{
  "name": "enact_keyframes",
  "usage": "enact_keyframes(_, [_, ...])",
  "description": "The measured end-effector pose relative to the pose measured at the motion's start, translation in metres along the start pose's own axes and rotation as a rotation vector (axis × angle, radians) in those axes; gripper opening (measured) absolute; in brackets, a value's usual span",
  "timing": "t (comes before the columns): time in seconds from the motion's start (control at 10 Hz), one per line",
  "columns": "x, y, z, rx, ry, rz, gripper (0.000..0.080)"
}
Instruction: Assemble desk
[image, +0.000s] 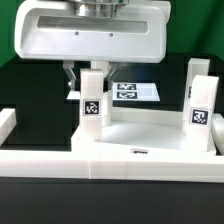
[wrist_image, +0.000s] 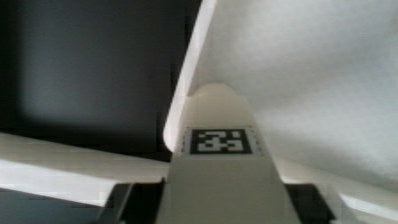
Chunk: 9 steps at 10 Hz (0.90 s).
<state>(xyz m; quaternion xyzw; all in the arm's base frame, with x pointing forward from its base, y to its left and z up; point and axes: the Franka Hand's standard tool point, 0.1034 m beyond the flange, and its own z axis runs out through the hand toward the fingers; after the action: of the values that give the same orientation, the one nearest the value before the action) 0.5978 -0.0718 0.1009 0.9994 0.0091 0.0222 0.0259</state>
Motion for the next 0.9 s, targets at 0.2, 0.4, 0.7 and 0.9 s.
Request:
enact_keyframes(0.2, [-0.0008,-0.0003,0.0004,0.011,0.001,0.186,0.0291])
enact_keyframes(0.4, [-0.0019,0.0006,0.0012,0.037,0.002,0.355,0.0291])
enact_keyframes(0.7, [-0.0062,-0.0017,0.0011,0.042,-0.019,0.504,0.0298])
enact_keyframes(0.9, [-0.0064,-0.0017,0.0007,0.035,-0.02,0.574,0.0305])
